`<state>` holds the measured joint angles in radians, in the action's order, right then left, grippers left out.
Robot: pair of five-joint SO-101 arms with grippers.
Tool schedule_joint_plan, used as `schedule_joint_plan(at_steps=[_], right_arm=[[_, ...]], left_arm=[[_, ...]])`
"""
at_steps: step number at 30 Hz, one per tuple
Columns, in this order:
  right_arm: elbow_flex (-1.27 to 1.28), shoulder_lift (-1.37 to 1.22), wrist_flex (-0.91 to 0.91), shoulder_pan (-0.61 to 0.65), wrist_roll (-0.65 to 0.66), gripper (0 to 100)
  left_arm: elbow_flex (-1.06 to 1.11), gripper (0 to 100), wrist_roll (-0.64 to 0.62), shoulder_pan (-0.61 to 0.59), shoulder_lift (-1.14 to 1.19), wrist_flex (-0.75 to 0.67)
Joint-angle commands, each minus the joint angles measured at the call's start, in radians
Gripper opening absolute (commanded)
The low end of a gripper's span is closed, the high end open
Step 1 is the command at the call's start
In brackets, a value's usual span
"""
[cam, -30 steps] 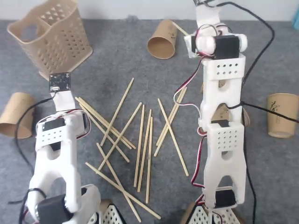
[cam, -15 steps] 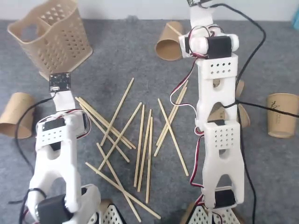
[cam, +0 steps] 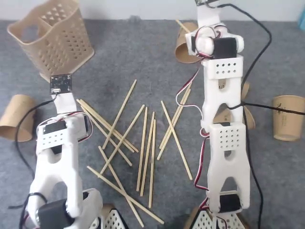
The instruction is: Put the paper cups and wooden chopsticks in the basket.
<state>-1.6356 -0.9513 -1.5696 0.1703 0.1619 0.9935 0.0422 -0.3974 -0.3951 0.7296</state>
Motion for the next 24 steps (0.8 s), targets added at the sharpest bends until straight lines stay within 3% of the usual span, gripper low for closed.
schedule_joint_plan(at_steps=[1, 7, 24], right_arm=[[-0.048, 0.03, 0.047, -0.061, -0.009, 0.7], [-0.046, 0.039, 0.01, -0.13, -0.003, 0.7], [-0.041, -0.091, 0.09, -0.12, 0.054, 0.7]], left_arm=[[-0.036, 1, 0.017, -0.006, -0.005, -0.026], [-0.036, 1, 0.017, -0.006, -0.005, -0.026], [-0.036, 1, 0.017, -0.006, -0.005, -0.026]])
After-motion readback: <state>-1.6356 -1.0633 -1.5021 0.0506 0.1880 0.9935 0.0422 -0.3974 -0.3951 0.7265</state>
